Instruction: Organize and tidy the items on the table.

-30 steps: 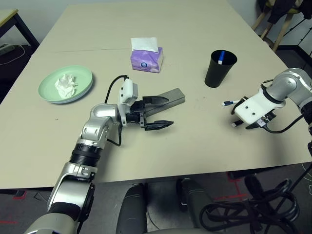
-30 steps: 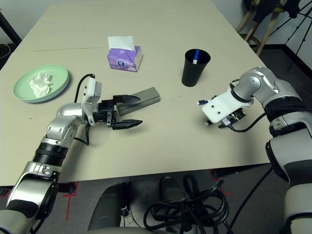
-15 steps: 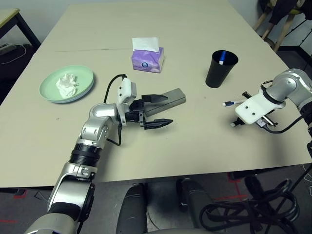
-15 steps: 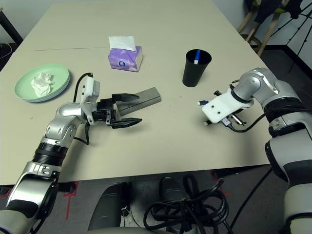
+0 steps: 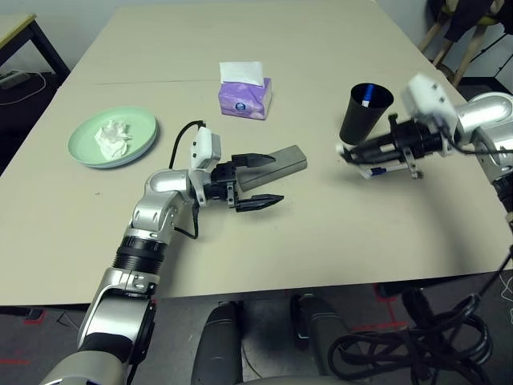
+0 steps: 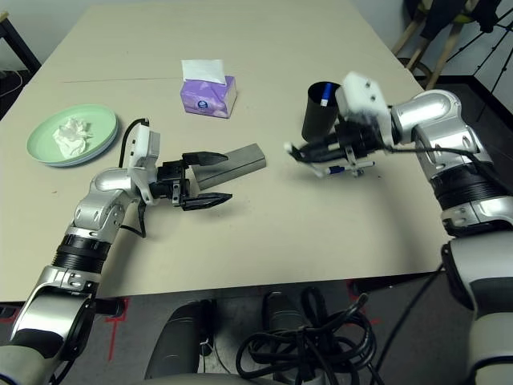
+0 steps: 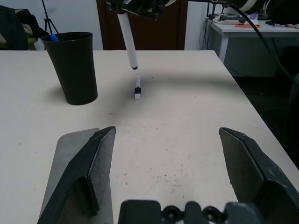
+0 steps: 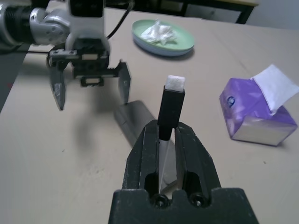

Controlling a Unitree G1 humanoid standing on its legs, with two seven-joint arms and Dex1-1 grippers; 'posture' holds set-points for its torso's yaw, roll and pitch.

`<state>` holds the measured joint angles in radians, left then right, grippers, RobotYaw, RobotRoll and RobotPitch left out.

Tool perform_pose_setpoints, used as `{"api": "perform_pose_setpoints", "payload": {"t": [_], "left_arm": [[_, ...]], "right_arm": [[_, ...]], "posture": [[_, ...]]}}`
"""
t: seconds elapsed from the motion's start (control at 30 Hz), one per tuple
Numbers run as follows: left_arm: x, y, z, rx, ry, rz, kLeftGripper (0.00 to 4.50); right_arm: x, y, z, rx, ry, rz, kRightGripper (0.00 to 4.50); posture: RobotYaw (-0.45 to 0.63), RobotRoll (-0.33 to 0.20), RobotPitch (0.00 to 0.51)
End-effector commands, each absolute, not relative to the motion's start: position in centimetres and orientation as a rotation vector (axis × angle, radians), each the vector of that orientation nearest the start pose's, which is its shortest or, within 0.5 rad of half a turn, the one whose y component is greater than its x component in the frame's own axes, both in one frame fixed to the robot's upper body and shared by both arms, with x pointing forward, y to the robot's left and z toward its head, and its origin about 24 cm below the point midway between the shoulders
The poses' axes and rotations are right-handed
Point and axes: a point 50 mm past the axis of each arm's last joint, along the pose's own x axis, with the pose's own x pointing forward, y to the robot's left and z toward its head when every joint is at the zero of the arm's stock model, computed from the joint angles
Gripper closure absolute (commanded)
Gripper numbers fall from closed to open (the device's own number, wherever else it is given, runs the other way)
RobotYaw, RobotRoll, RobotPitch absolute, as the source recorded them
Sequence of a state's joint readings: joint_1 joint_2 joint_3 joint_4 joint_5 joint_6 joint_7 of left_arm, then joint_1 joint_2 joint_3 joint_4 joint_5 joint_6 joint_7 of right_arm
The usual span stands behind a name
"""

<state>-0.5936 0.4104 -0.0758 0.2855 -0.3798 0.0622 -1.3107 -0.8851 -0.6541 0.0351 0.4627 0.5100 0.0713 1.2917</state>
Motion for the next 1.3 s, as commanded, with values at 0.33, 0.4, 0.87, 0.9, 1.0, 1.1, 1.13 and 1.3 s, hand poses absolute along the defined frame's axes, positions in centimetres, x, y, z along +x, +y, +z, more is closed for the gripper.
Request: {"api": "perform_pose_setpoints", "payload": {"t": [0.33, 0.4, 0.87, 0.9, 1.0, 1.1, 1.13, 1.3], "left_arm": [[31.6, 14.2, 15.9, 0.201, -0.184, -1.433, 0.00], [31.7, 14.3, 16.2, 0.192, -0.191, -1.419, 0.00], [32.3, 14.9, 16.0, 0.208, -0.206, -1.354, 0.00], [32.3, 15.0, 16.0, 0.208, -0.206, -1.348, 0.00], [32.3, 15.1, 16.0, 0.209, -0.205, -1.339, 0.00], [32.3, 15.1, 15.9, 0.209, -0.204, -1.337, 0.00], [32.3, 15.1, 15.9, 0.209, -0.203, -1.336, 0.00], [32.4, 15.3, 16.2, 0.204, -0.210, -1.328, 0.00]], "right_arm": [[35.7, -21.7, 25.2, -0.017, -0.569, 0.546, 4.20], [36.1, -21.9, 25.2, -0.018, -0.544, 0.480, 4.20], [37.4, -20.7, 23.7, -0.067, -0.441, 0.273, 4.20], [37.4, -20.8, 23.5, -0.078, -0.431, 0.252, 4.20], [37.5, -20.9, 23.3, -0.096, -0.412, 0.220, 4.20], [37.6, -20.9, 23.1, -0.098, -0.402, 0.209, 4.20], [37.6, -20.9, 23.1, -0.097, -0.398, 0.207, 4.20], [37.6, -20.9, 23.0, -0.094, -0.387, 0.196, 3.23]], "posture": [[0.00, 0.000, 0.141], [0.00, 0.000, 0.140], [0.01, 0.000, 0.142], [0.01, 0.000, 0.142], [0.01, 0.000, 0.143], [0.01, 0.000, 0.143], [0.01, 0.000, 0.143], [0.01, 0.000, 0.140]]}}
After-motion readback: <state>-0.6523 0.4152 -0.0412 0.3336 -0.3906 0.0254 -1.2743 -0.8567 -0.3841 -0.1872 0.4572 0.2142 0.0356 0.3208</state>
